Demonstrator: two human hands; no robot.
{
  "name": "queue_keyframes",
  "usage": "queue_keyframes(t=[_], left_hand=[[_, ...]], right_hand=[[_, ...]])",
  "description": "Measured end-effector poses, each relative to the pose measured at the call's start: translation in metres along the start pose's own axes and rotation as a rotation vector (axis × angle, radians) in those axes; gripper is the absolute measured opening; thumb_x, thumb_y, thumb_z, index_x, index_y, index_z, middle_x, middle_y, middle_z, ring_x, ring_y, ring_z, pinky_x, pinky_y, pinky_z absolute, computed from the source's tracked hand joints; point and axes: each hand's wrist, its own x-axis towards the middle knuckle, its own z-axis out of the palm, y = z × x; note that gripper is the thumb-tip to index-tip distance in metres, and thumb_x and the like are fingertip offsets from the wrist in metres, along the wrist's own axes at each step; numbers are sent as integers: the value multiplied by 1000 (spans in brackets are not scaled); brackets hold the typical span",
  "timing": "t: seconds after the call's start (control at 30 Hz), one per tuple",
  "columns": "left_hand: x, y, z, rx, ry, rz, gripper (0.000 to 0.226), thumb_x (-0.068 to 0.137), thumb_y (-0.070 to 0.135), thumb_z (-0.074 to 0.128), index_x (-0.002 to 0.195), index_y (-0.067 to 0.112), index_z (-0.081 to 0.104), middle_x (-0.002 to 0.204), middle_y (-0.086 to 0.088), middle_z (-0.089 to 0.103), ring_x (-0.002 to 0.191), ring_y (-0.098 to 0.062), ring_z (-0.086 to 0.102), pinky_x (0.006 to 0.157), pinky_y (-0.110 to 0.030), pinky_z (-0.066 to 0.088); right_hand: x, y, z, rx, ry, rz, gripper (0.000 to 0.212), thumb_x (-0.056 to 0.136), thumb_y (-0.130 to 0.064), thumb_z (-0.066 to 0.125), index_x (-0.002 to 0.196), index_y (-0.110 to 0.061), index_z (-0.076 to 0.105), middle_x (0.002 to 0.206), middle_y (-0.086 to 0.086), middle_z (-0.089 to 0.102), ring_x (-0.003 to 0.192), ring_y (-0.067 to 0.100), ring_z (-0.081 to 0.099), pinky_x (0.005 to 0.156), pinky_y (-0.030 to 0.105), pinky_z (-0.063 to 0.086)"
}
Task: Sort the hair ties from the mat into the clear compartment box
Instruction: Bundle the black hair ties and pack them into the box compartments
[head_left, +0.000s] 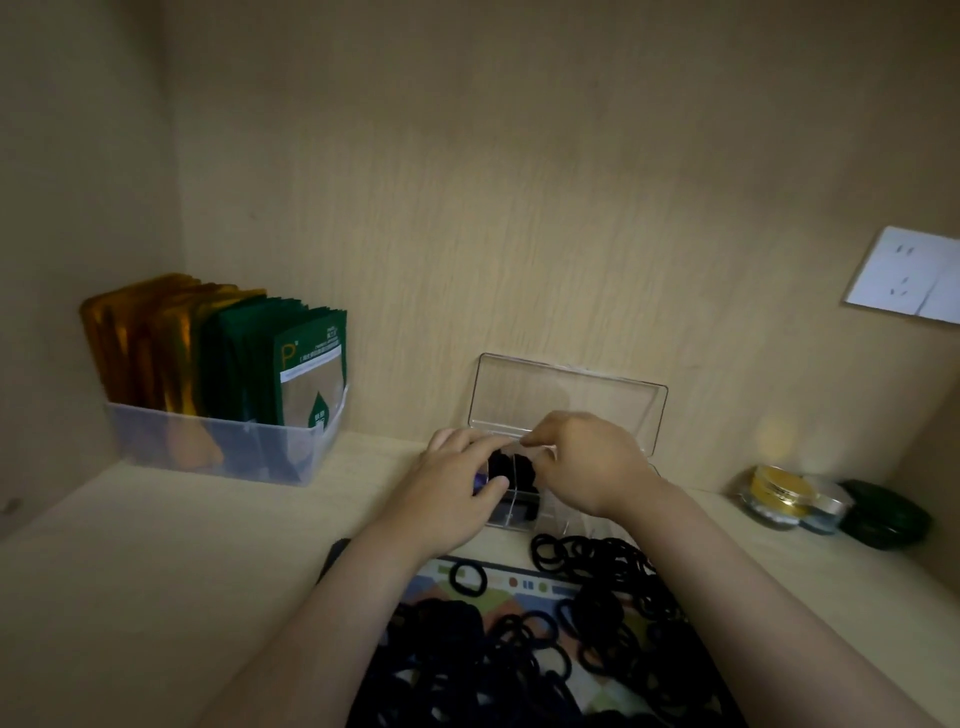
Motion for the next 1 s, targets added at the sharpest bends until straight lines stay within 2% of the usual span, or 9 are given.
queue_keyframes(t=[0.1,0.2,0.3,0.4,0.53,0.67,0.77,0.9,1.0], left_hand=[[-2,9,-14,27,41,-8,33,97,35,52,130,35,57,118,17,48,122,-5,36,100,-25,36],[-5,22,-31,51,57,-23,16,95,28,55,108,31,65,104,13,52,100,-4,46,83,-25,42],[-14,32,-48,66,-81,-93,14,91,23,54,93,31,65,94,11,60,79,-5,53,73,-28,46],[-32,29,-63,54,-294,-216,15,89,24,55,90,28,69,84,12,62,80,-12,61,77,-30,52],[-60,13,-73,-13,-440,-359,20,87,18,57,86,30,73,80,17,66,78,-2,60,70,-19,45],[-77,3,-85,-97,-545,-434,16,83,19,73,94,30,79,76,17,71,80,-9,66,75,-29,53],[-81,1,-92,-69,-589,-395,21,79,23,83,98,30,79,71,19,72,70,4,65,66,-16,50],[-81,3,-89,23,-593,-354,19,75,18,85,92,26,80,80,10,76,71,-3,66,63,-15,52],[-80,4,-86,137,-588,-320,13,76,21,84,87,25,79,80,9,75,69,-2,64,63,-15,51]], right_hand=[[-17,-7,-11,157,51,-28,27,93,-25,54,112,-32,73,115,-12,67,97,9,62,84,31,52],[-36,-23,-8,278,-66,-100,24,90,-20,59,101,-32,76,92,-13,71,77,7,63,74,27,53],[-49,-36,9,301,-171,-183,20,89,-22,64,102,-30,77,98,-12,73,86,7,65,82,26,52],[-56,-40,21,275,-246,-216,18,87,-33,70,104,-34,76,101,-15,69,94,6,64,86,28,52],[-59,-43,30,238,-251,-217,18,84,-37,74,101,-34,78,93,-18,62,95,4,62,79,25,49],[-62,-44,37,261,-185,-237,9,88,-32,71,87,-27,78,96,-17,60,89,1,59,78,24,49],[-59,-44,36,507,-140,-153,11,93,-31,67,86,-25,73,89,-11,66,75,-2,60,70,17,46],[-60,-51,26,949,-239,-111,12,98,-13,60,93,-17,70,83,7,74,52,7,55,52,20,45],[-64,-57,21,986,-364,-145,13,98,-8,58,97,-14,70,79,1,72,51,8,53,49,16,42]])
